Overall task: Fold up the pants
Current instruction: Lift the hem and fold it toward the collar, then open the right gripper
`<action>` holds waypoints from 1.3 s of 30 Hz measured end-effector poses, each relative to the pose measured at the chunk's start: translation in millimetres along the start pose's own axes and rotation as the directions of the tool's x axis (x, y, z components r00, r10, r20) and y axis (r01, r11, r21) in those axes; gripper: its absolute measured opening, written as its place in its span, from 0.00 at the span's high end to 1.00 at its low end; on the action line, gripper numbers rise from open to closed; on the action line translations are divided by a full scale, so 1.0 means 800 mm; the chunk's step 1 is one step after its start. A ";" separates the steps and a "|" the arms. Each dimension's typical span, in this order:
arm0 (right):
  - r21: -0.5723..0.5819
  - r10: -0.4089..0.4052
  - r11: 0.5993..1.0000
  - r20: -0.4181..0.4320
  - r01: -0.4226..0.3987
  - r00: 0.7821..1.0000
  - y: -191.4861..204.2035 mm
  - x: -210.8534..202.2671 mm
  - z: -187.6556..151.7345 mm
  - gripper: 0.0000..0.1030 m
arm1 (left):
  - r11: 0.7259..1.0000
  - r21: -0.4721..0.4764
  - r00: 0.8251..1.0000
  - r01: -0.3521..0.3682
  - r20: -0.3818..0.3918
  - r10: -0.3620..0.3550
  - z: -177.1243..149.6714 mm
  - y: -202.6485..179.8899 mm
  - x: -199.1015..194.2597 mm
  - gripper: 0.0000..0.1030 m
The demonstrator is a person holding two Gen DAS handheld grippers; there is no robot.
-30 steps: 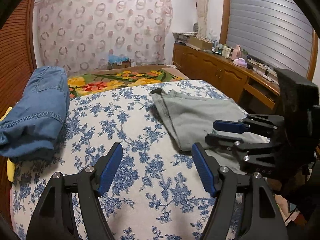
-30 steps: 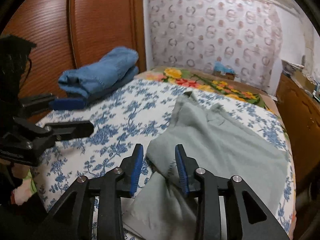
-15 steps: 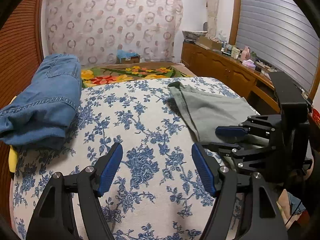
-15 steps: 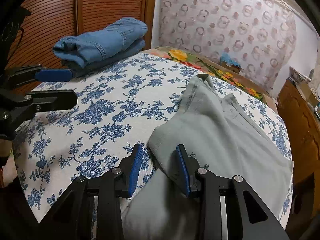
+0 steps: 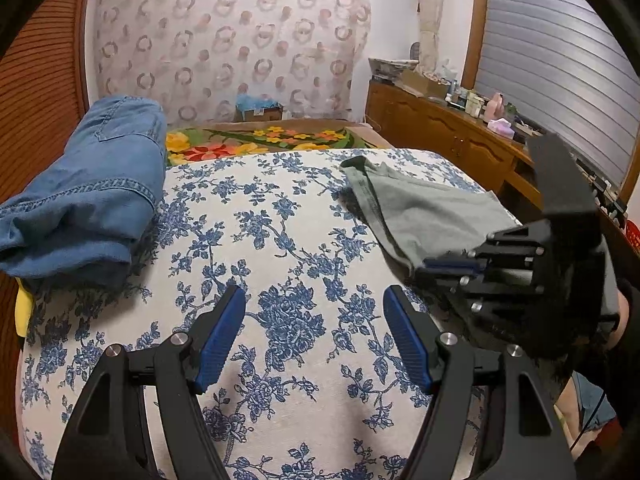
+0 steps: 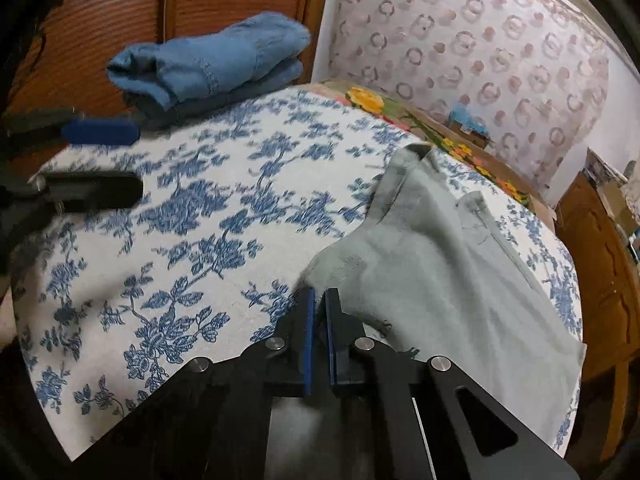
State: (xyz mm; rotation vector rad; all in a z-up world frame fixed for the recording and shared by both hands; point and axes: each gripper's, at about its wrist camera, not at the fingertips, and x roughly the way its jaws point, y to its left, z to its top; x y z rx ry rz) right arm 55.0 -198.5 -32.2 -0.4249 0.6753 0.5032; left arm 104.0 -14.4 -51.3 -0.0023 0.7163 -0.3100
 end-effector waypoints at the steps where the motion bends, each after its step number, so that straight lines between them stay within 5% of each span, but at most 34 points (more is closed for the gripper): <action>1: 0.009 0.000 1.000 0.013 0.000 1.000 -0.003 -0.005 0.001 0.95 | 1.000 0.003 1.000 0.002 -0.001 -0.002 -0.001 -0.002 0.000 0.30; 13: 0.186 -0.067 0.982 0.132 0.041 0.989 -0.097 -0.064 -0.011 0.96 | 0.999 0.036 1.000 0.025 -0.011 -0.024 0.001 -0.023 0.006 0.30; 30: 0.321 -0.274 0.911 0.003 0.258 0.962 -0.172 -0.025 -0.026 0.95 | 0.995 0.091 0.998 0.046 -0.040 -0.042 0.003 -0.057 0.019 0.30; 34: 0.381 -0.257 0.894 0.002 0.237 0.966 -0.167 -0.023 -0.020 0.84 | 0.994 0.095 0.997 0.061 -0.043 -0.057 0.007 -0.067 0.024 0.30; 39: 0.369 -0.194 0.913 0.028 0.171 0.981 -0.153 -0.026 -0.019 0.82 | 0.990 0.122 0.996 0.078 -0.042 -0.073 0.011 -0.087 0.029 0.30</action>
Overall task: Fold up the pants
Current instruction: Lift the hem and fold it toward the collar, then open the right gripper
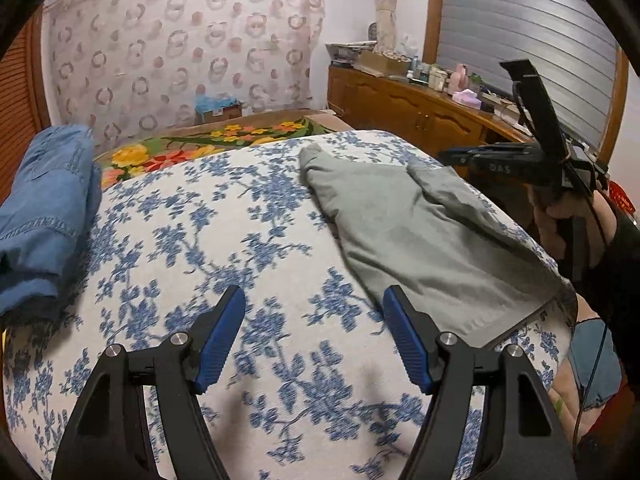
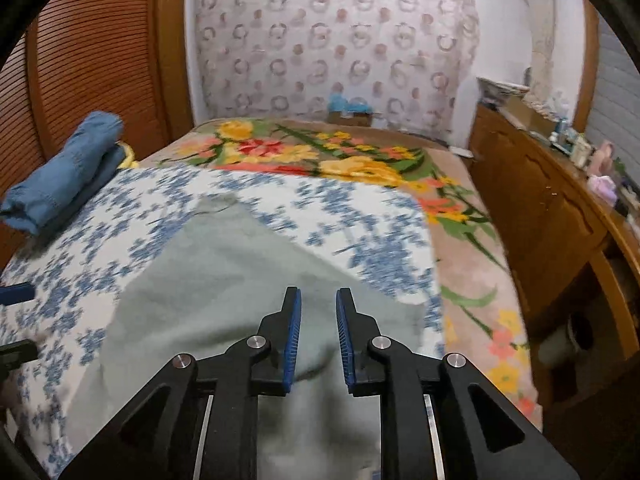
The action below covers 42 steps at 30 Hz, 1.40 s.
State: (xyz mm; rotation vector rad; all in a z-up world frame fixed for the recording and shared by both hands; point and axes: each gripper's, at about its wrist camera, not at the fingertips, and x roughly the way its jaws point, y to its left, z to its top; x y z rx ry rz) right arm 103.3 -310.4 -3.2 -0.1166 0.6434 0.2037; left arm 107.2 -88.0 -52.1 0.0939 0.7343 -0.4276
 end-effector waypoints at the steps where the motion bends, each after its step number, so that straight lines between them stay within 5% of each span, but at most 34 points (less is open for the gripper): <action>1: -0.010 0.010 1.000 -0.006 -0.010 1.000 0.002 0.002 -0.002 0.82 | 1.000 0.004 1.000 0.004 0.002 -0.004 0.001 -0.004 0.001 0.30; 13: -0.021 -0.017 1.000 -0.124 0.015 0.992 -0.003 0.057 -0.003 0.82 | 0.999 0.011 0.999 0.036 -0.004 -0.036 0.011 -0.033 0.014 0.30; 16: -0.025 -0.019 1.000 -0.111 0.016 0.994 -0.009 0.057 -0.004 0.95 | 0.999 0.023 0.999 0.042 -0.008 -0.042 0.011 -0.041 0.015 0.30; 22: 0.025 -0.074 0.997 -0.029 0.075 0.997 -0.044 0.029 -0.002 0.97 | 0.998 0.042 0.999 0.043 -0.028 -0.042 0.005 -0.050 0.022 0.30; 31: 0.144 -0.102 0.984 -0.059 0.109 0.993 -0.098 0.033 -0.008 0.97 | 0.998 0.044 0.998 0.043 -0.037 -0.042 0.003 -0.054 0.025 0.30; 35: 0.125 -0.181 0.974 -0.060 0.188 0.982 -0.098 0.037 -0.005 0.87 | 0.998 0.046 0.998 0.044 -0.043 -0.042 0.001 -0.054 0.028 0.30; 42: 0.116 -0.139 0.983 -0.034 0.142 0.990 -0.085 0.023 -0.017 0.83 | 0.998 0.048 0.998 0.045 -0.056 -0.042 -0.003 -0.057 0.031 0.30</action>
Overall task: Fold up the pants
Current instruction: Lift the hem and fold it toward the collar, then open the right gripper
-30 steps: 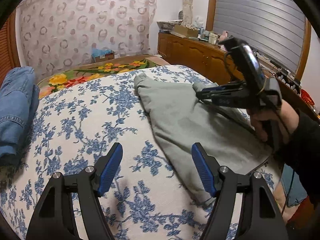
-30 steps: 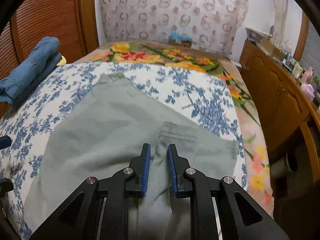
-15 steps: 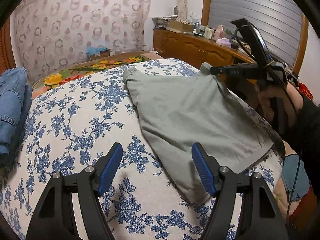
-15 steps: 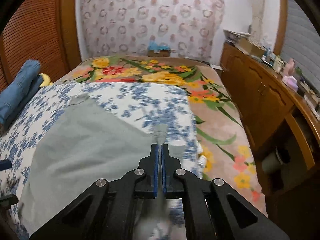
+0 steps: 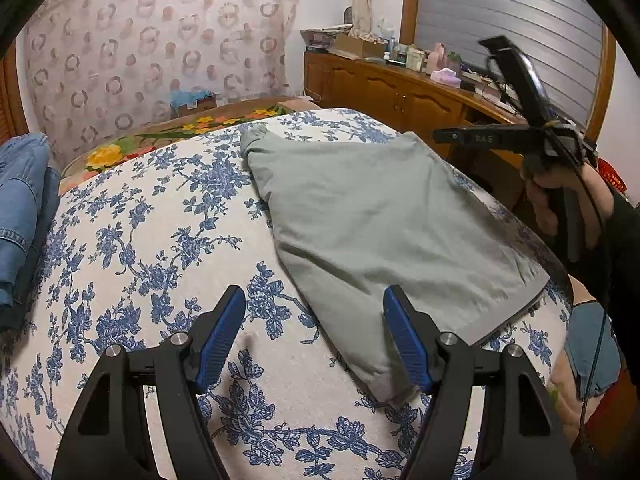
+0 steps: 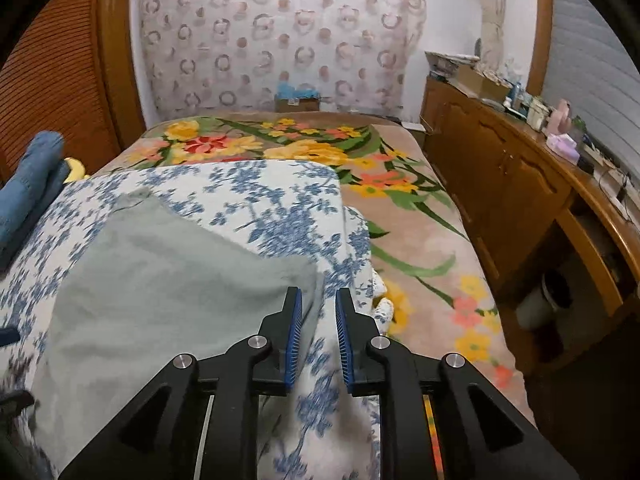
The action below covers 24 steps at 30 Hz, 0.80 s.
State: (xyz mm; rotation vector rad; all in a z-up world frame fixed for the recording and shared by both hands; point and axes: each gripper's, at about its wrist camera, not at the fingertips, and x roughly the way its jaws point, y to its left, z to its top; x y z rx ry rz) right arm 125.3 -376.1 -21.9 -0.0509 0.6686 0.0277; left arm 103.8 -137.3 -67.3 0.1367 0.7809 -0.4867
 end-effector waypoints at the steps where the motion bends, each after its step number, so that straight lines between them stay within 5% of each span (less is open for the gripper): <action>1: -0.005 0.008 1.000 0.009 -0.008 1.000 0.001 -0.007 -0.005 0.83 | 1.000 0.000 1.000 0.001 -0.001 -0.001 0.000 0.000 0.000 0.30; 13: -0.023 0.169 0.985 0.029 -0.169 0.985 0.026 -0.067 -0.078 0.68 | 1.000 0.003 1.000 0.000 -0.014 0.000 -0.004 0.000 0.002 0.30; 24: -0.010 0.118 0.993 0.023 -0.118 0.993 0.026 -0.096 -0.109 0.64 | 1.000 0.022 0.999 -0.006 -0.039 0.007 -0.008 -0.004 0.008 0.30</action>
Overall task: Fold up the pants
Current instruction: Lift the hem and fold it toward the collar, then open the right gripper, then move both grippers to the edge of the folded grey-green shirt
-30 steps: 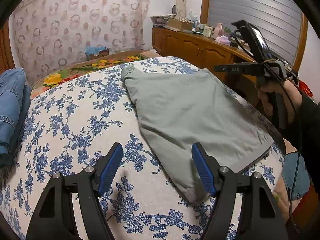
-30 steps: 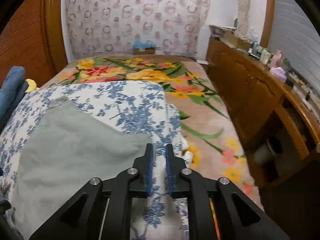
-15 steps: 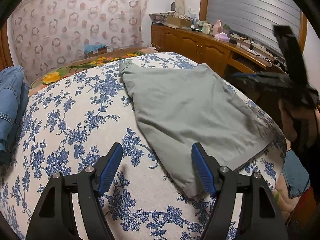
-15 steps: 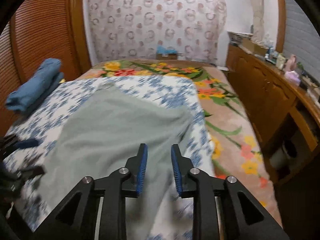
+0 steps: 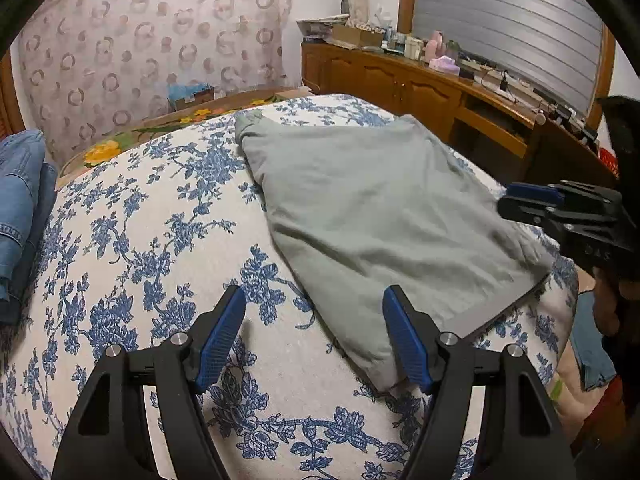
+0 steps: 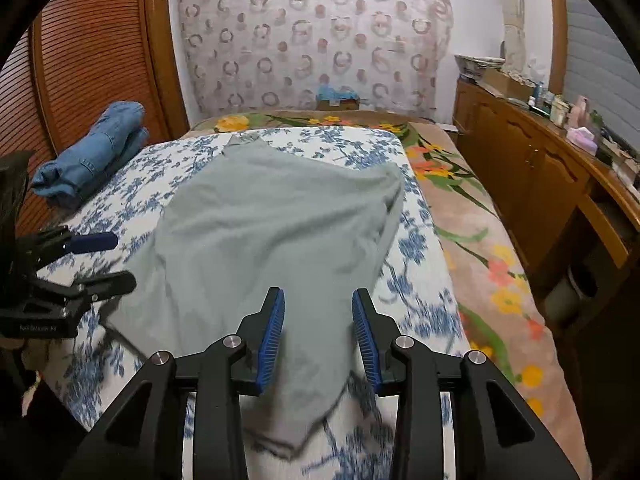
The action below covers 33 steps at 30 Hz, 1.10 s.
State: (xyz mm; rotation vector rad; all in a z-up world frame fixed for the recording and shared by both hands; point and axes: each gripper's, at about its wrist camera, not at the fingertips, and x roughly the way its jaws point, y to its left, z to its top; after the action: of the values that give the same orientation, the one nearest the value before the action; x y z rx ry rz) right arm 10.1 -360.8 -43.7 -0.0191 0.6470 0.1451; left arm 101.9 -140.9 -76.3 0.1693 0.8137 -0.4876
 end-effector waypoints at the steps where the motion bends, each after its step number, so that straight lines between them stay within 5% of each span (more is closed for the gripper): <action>1: -0.001 -0.006 1.000 0.001 0.006 1.000 0.000 -0.002 -0.003 0.64 | 1.000 0.003 1.000 0.000 -0.006 0.000 -0.002 -0.001 0.001 0.30; 33: 0.136 0.057 0.989 -0.053 -0.050 0.997 0.003 -0.033 -0.039 0.64 | 1.000 -0.001 0.999 0.009 -0.052 -0.009 -0.015 0.003 0.004 0.27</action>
State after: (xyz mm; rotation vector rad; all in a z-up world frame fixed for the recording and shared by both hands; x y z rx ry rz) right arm -29.6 -364.1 -53.0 0.1251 0.7133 0.1527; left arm 97.0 -136.1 -87.1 0.1786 0.8654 -0.4933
